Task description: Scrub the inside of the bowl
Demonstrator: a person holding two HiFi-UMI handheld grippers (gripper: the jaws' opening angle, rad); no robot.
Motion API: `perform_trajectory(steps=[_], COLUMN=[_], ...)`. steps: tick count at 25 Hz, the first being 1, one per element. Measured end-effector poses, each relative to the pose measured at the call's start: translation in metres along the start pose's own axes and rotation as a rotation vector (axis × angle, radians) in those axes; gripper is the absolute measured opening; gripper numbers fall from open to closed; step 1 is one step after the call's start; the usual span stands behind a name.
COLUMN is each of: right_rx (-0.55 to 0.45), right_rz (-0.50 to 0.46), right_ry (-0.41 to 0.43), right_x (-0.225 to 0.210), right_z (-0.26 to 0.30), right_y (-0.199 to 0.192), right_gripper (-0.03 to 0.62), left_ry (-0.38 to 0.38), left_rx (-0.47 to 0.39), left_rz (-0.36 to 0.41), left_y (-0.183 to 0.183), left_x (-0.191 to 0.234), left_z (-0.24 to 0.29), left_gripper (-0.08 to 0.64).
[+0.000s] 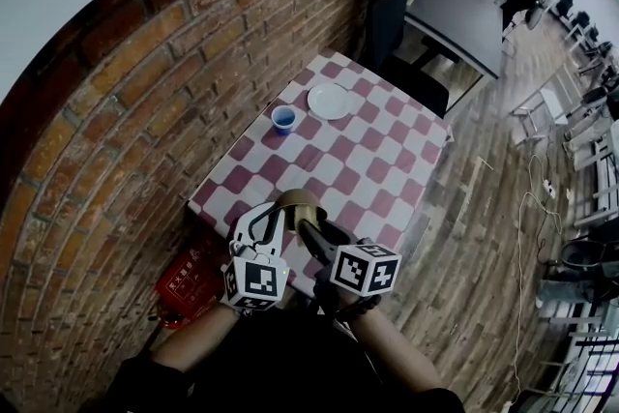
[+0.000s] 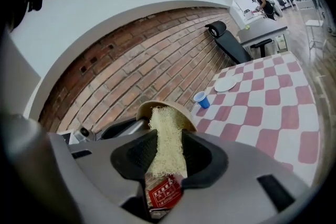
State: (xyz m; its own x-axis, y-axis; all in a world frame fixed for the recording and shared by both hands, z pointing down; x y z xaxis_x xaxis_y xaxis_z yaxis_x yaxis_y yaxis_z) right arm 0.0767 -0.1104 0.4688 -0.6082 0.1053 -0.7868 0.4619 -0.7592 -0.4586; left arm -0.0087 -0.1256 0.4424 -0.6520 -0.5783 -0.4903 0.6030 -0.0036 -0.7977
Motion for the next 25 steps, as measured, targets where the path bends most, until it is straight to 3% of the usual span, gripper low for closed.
perform_trajectory(steps=[3,9,20,25], right_rx=[0.0,0.07,0.205,0.174], right_rz=[-0.02,-0.153,-0.19,-0.17], right_ry=[0.03,0.02,-0.006,-0.041], right_x=[0.009,0.019,0.01,-0.001], right_z=[0.001,0.011,0.021,0.012], right_y=[0.005,-0.005,-0.041,-0.039], right_gripper=[0.155,0.155,0.155,0.155], left_ry=[0.002,0.004,0.001,0.005], left_rx=[-0.012,-0.009,-0.009,-0.006], left_rz=[0.034,0.001,-0.038,-0.054], left_y=[0.003,-0.001,-0.001,-0.005], left_x=[-0.005,0.002,0.004,0.011], left_z=[0.0,0.001,0.001,0.002], left_gripper=[0.028,0.028,0.029,0.029])
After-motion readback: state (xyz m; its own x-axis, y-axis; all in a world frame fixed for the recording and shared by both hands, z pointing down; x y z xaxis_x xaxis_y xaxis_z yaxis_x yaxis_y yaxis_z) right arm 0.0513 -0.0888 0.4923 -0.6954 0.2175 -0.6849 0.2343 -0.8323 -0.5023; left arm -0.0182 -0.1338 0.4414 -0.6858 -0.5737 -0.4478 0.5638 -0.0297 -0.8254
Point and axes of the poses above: the fingertips, and each gripper's own axes: z forward along the fingers, x to its left, y out of its top, the point moved 3 cm from there along -z, backward along the fingers, and after that the axes turned 13 degrees about z, right-handed, at the moved point
